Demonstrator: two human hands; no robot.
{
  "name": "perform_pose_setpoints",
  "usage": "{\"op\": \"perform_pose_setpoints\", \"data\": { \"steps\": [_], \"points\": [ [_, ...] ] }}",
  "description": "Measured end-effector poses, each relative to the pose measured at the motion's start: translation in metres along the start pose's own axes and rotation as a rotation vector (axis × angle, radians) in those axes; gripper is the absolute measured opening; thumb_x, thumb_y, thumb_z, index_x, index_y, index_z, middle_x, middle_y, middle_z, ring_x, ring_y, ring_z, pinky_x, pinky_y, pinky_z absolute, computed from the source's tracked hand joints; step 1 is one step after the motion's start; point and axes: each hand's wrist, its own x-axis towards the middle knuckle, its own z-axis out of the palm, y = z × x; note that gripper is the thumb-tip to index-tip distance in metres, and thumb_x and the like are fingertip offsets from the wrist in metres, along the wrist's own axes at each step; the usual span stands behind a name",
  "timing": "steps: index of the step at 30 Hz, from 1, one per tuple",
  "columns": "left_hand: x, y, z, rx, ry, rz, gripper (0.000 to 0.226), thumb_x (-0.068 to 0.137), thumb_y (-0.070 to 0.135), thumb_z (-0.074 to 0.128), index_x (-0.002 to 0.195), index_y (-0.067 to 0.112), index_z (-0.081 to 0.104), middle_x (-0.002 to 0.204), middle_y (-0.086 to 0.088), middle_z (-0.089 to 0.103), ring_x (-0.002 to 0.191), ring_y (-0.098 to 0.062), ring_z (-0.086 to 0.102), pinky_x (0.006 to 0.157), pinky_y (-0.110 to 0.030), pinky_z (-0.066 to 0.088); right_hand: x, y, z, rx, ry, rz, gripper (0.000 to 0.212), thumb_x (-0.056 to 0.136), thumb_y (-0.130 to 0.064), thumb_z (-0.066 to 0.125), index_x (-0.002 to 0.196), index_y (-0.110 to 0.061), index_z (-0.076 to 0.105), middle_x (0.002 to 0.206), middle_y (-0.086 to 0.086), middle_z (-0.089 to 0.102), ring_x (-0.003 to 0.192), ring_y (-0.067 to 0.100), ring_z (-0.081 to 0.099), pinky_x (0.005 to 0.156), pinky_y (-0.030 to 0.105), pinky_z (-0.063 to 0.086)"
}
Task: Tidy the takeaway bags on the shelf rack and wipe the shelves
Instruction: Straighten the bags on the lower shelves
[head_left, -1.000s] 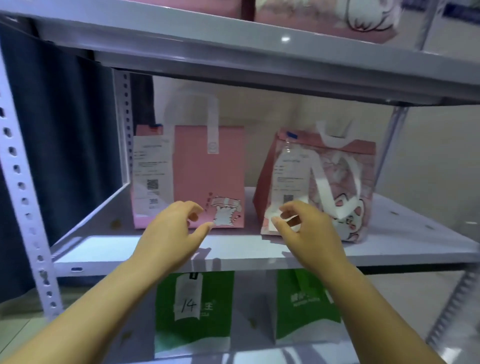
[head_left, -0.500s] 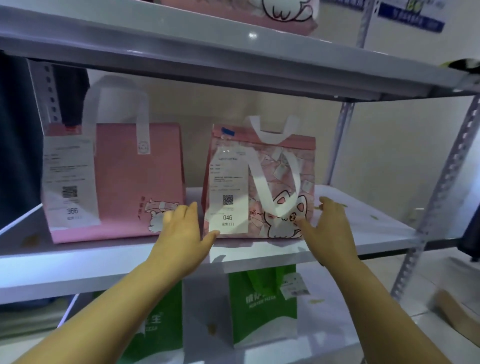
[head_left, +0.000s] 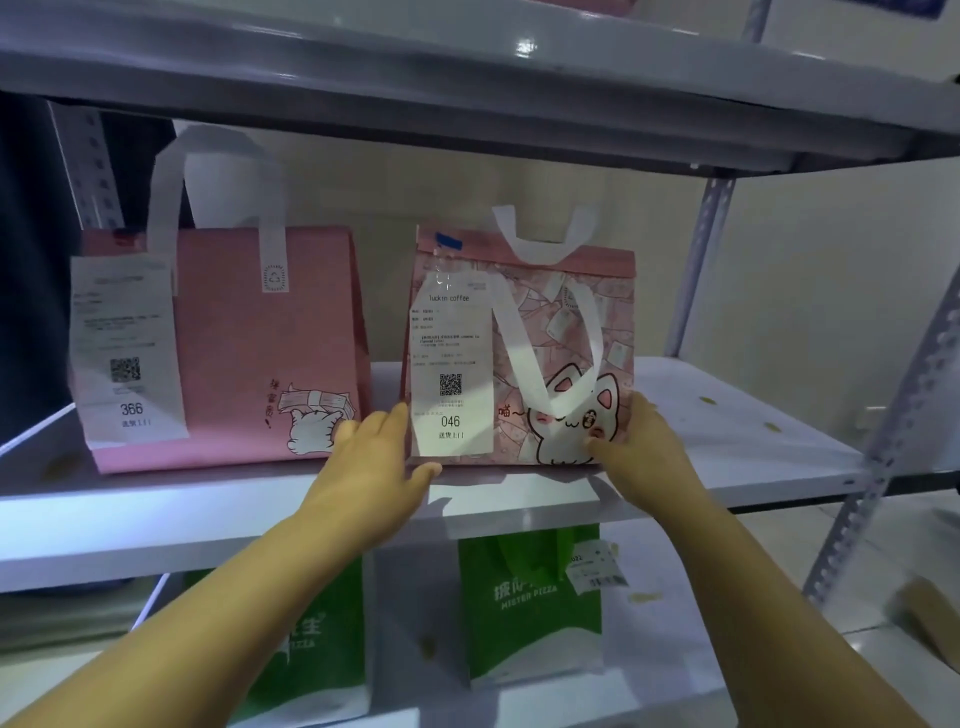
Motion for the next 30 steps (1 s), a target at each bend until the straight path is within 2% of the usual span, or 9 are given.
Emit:
{"op": "perform_pose_setpoints", "data": {
  "steps": [3,6,8,11,14,18,24,26,30],
  "points": [
    [-0.002,0.0,0.002,0.004,-0.002,-0.009,0.066,0.087,0.045,0.054,0.141,0.019,0.025,0.131,0.001,0.044,0.123,-0.022,0.03,0.098,-0.037,0.035,-0.002,0.002,-0.001,-0.006,-0.005,-0.014,0.047,0.079,-0.015,0.066,0.121,-0.016,0.045,0.105,-0.003,0.052,0.088,0.014,0.047,0.057,0.015,0.033],
    [-0.006,0.001,0.003,0.001,0.011,-0.013,0.063,0.086,0.046,0.055,0.138,0.019,0.031,0.129,0.0,0.045,0.12,-0.022,0.034,0.094,-0.035,0.036,-0.009,0.002,-0.002,-0.005,0.014,0.007,0.045,0.08,-0.02,0.066,0.122,-0.016,0.047,0.115,0.003,0.054,0.095,0.018,0.05,0.076,0.029,0.044],
    [-0.011,0.0,0.003,0.001,0.058,0.004,0.058,0.086,0.047,0.056,0.132,0.017,0.037,0.127,-0.002,0.047,0.117,-0.022,0.037,0.091,-0.033,0.036,-0.018,0.001,-0.004,-0.041,0.102,-0.004,0.048,0.082,-0.027,0.066,0.124,-0.015,0.047,0.117,0.002,0.052,0.099,0.017,0.05,0.083,0.032,0.043],
    [-0.023,-0.004,0.002,-0.024,0.112,0.026,0.061,0.084,0.049,0.057,0.135,0.021,0.038,0.13,0.0,0.047,0.119,-0.022,0.04,0.096,-0.036,0.037,-0.035,-0.002,-0.005,-0.05,0.24,-0.093,0.05,0.084,-0.035,0.065,0.127,-0.015,0.047,0.113,-0.003,0.048,0.097,0.01,0.044,0.082,0.027,0.037],
    [-0.041,-0.007,-0.001,-0.029,0.145,0.059,0.056,0.083,0.053,0.055,0.129,0.025,0.045,0.12,0.005,0.05,0.111,-0.017,0.047,0.092,-0.034,0.043,-0.055,-0.005,-0.001,0.044,0.256,-0.179,0.04,0.086,-0.038,0.062,0.121,-0.021,0.053,0.109,-0.01,0.054,0.096,0.006,0.053,0.079,0.026,0.043],
    [-0.073,-0.011,-0.005,-0.03,0.15,0.07,0.048,0.079,0.057,0.05,0.117,0.027,0.054,0.102,0.013,0.05,0.09,-0.007,0.051,0.074,-0.025,0.04,-0.083,-0.008,0.015,0.131,0.136,-0.263,0.02,0.086,-0.038,0.061,0.104,-0.028,0.06,0.094,-0.018,0.059,0.088,-0.001,0.057,0.07,0.02,0.048],
    [-0.123,-0.036,-0.001,-0.001,0.081,-0.008,0.036,0.081,0.052,0.053,0.103,0.024,0.062,0.092,0.011,0.058,0.082,-0.007,0.055,0.064,-0.017,0.04,-0.127,-0.007,0.055,0.209,-0.125,-0.319,0.009,0.085,-0.035,0.064,0.091,-0.028,0.063,0.085,-0.015,0.064,0.079,0.0,0.059,0.067,0.014,0.047],
    [-0.138,-0.051,0.006,0.006,0.054,-0.073,0.034,0.081,0.052,0.053,0.1,0.026,0.062,0.09,0.011,0.059,0.079,-0.005,0.056,0.063,-0.019,0.043,-0.14,-0.006,0.072,0.206,-0.231,-0.31,0.009,0.085,-0.033,0.065,0.089,-0.026,0.064,0.083,-0.015,0.064,0.078,0.0,0.059,0.067,0.015,0.048],
    [-0.159,-0.093,0.025,0.014,-0.004,-0.249,0.031,0.082,0.053,0.055,0.097,0.027,0.063,0.09,0.01,0.062,0.079,-0.006,0.058,0.07,-0.035,0.055,-0.159,-0.002,0.112,0.13,-0.441,-0.286,0.012,0.085,-0.036,0.063,0.09,-0.025,0.065,0.082,-0.014,0.063,0.076,0.001,0.058,0.07,0.023,0.05]
  ]
}}
